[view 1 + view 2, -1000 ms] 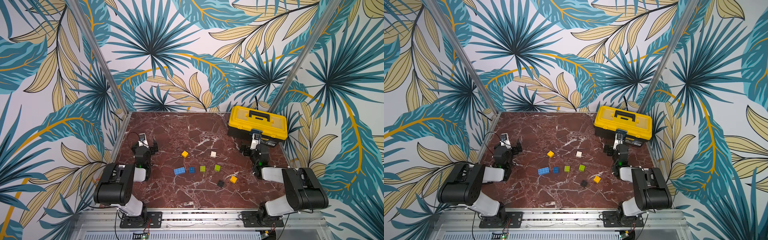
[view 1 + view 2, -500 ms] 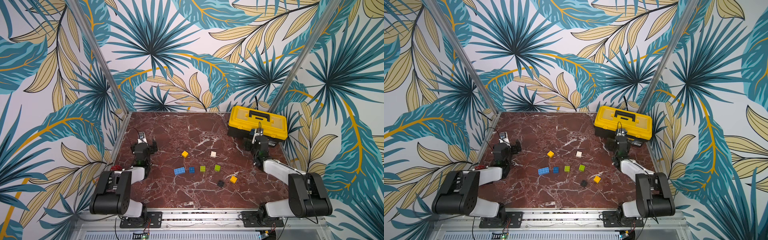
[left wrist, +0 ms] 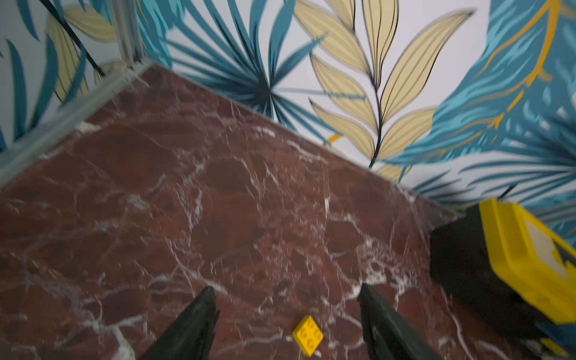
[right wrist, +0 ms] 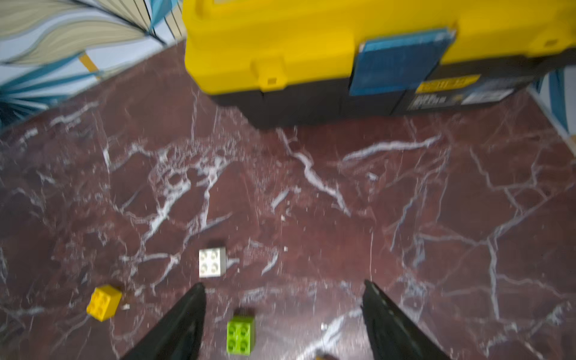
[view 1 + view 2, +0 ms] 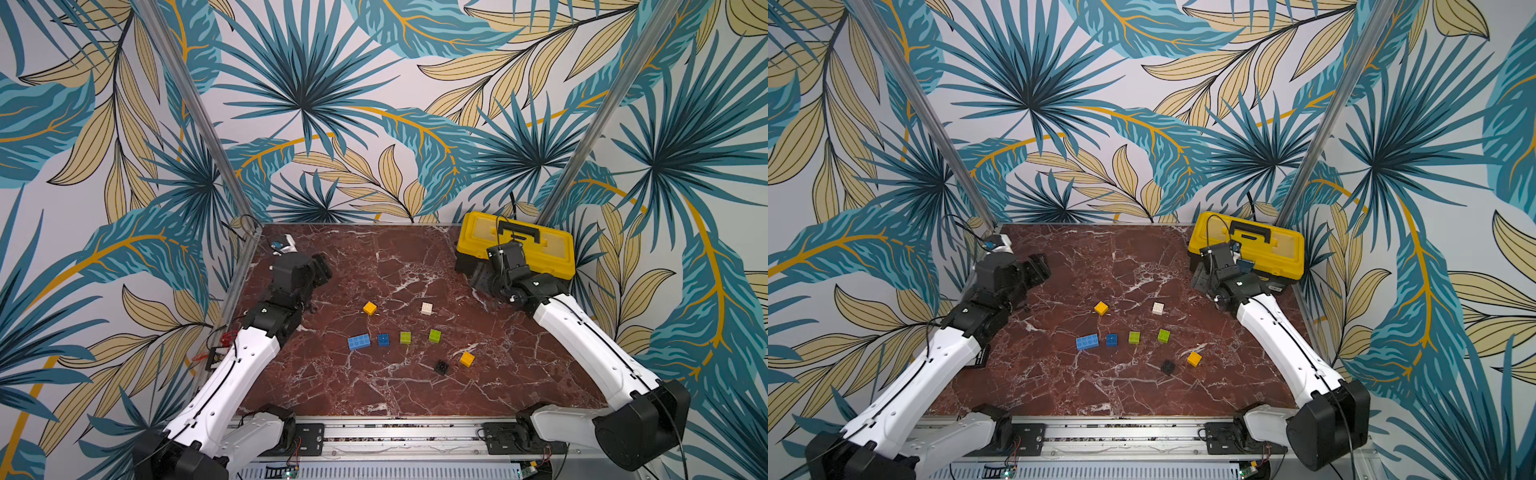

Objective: Assemble the number 4 with lego
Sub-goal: Pick up the lego brick from the center of the board.

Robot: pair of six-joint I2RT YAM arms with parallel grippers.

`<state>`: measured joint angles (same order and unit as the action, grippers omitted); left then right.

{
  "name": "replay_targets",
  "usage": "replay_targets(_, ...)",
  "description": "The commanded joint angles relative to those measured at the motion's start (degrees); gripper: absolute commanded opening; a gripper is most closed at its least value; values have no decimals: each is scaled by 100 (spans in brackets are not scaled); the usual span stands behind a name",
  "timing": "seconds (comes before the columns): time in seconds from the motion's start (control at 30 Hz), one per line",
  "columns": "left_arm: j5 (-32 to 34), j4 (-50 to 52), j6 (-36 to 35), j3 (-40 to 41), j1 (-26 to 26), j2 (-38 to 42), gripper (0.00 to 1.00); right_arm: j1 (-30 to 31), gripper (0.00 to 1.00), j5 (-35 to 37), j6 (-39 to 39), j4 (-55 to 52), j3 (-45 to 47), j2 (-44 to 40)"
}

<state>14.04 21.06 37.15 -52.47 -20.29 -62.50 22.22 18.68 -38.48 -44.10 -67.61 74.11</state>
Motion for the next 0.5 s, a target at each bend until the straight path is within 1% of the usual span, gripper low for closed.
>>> replay_targets(0.0, -274, 720, 243, 351, -434, -105, 74, 436, 77, -66, -351, -780, 149, 265)
replay_targets(0.13, -519, 852, 259, 382, -598, -261, 74, 843, 76, -360, -577, -668, 161, 913)
replay_targets(0.3, -303, 918, 166, 322, -590, -448, 75, 1208, 75, -558, -903, -233, 231, 1655)
replay_targets(0.47, -275, 853, 371, 236, -583, -574, 73, 1430, 74, -614, -1161, -18, 239, 2168)
